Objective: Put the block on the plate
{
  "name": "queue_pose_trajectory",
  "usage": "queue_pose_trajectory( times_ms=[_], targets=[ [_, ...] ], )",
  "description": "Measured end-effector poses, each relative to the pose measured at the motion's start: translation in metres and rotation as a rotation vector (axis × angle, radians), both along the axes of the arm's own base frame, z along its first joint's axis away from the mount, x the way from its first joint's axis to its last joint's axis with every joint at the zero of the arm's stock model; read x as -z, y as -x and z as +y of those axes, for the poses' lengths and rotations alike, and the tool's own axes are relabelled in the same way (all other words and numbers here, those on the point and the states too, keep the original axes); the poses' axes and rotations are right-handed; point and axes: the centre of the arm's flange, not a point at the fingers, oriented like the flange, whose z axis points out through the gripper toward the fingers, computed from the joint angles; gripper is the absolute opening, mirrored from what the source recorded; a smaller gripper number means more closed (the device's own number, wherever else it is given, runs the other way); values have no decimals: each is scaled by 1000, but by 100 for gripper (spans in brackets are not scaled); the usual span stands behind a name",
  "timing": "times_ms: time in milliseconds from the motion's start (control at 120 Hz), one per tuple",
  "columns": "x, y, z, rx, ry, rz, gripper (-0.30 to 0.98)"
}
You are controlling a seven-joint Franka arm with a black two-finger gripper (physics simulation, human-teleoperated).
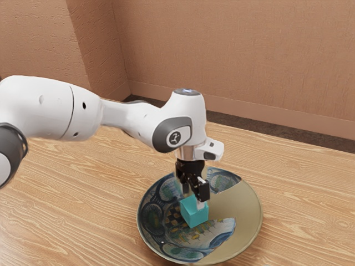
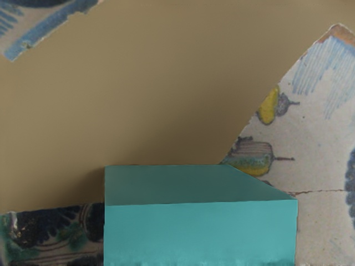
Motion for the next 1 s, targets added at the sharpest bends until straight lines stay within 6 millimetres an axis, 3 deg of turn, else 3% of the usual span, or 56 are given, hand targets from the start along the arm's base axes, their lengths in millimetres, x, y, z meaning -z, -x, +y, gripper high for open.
queue_pose_trajectory(
  times_ms=[133, 225, 358, 492, 567, 750, 892, 1000],
  targets=[
    [-33, 3, 1, 2, 13, -42, 64],
    [-60, 3, 13, -14, 22, -71, 66],
    [-87, -5, 51, -74, 22, -88, 67],
    [-119, -17, 119, -184, 10, -117, 68],
    [-145, -15, 139, -210, 9, -146, 68],
    [-230, -6, 146, -202, 14, -224, 68],
    [-261, 8, 148, -194, 9, -231, 69],
    [-265, 13, 148, -190, 3, -220, 69]
  ],
)
